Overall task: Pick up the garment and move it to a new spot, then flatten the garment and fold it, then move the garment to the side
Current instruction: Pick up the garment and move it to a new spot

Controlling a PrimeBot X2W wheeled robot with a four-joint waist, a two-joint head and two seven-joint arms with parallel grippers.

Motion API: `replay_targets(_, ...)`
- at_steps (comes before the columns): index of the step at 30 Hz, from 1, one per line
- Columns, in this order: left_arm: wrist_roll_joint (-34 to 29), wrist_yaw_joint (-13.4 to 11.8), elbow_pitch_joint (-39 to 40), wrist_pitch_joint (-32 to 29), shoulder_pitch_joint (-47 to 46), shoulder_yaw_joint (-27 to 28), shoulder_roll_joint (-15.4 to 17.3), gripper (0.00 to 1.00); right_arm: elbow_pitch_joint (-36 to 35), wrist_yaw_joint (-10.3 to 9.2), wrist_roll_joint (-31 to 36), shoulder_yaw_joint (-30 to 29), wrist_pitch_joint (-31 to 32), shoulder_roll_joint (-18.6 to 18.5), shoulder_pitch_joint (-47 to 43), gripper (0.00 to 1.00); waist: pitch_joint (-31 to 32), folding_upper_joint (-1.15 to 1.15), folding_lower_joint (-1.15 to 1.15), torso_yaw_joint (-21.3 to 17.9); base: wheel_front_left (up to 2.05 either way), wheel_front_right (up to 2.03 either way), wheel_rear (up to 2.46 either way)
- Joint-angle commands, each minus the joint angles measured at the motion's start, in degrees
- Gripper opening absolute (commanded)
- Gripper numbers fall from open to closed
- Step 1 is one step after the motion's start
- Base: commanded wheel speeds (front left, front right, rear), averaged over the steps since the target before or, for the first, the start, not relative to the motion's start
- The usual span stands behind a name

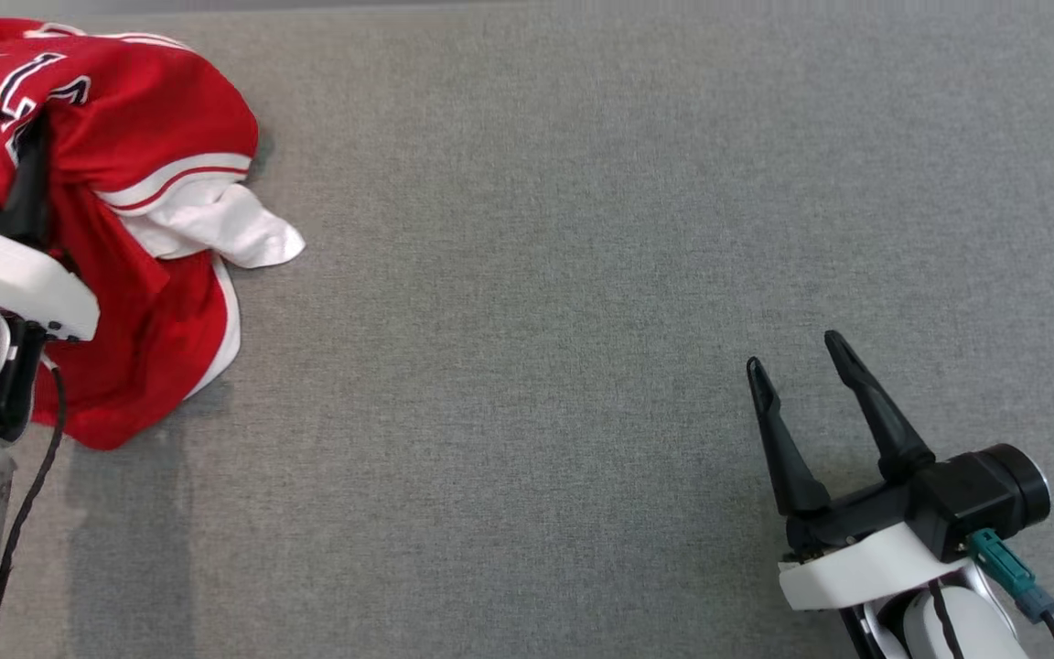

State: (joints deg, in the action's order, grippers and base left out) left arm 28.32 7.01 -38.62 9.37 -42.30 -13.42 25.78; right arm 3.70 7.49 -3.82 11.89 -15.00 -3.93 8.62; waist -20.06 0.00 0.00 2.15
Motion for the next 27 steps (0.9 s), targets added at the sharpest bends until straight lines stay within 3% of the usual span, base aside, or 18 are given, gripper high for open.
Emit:
replay_targets(1,-0.7,-0.8,4.0,0.0,1.5,-0.5,0.4,0.00,0.1,0.01,-0.6,0.3,-0.3,0.2,-1.0,1.00,3.4,0.00,0.00,1.6,0.00,0.00,0.00)
replay_targets(8,1.0,-2.7,30.0,-6.5,7.4,-3.0,-1.8,0.00,0.3,0.01,-1.3,0.9,-0.3,0.8,-2.6,1.00,7.6,0.00,0.00,0.0,0.00,0.00,0.00)
replay_targets(12,2.6,-4.1,43.9,-11.2,12.0,-7.3,-5.5,0.00,0.1,0.01,-1.6,0.4,-0.3,0.9,-3.4,1.00,8.6,0.00,0.00,-2.3,0.00,0.00,0.00)
replay_targets(15,2.8,-5.0,49.2,-13.8,15.0,-11.8,-8.4,0.00,-0.3,0.01,-2.3,-0.1,-0.3,0.9,-3.9,1.00,8.8,0.00,0.00,-4.5,0.00,0.00,0.00)
replay_targets(21,4.4,-4.9,46.2,-14.6,18.8,-17.5,-13.0,0.00,-0.9,0.01,-3.3,-0.5,-0.3,0.9,-3.7,1.00,8.4,0.00,0.00,-8.6,0.00,0.00,0.00)
replay_targets(27,4.6,-4.8,25.1,-7.3,19.0,-15.6,-14.6,0.00,-1.0,0.01,-4.7,-0.2,-0.3,0.9,-3.6,1.00,7.9,0.00,0.00,-12.4,0.00,0.00,0.00)
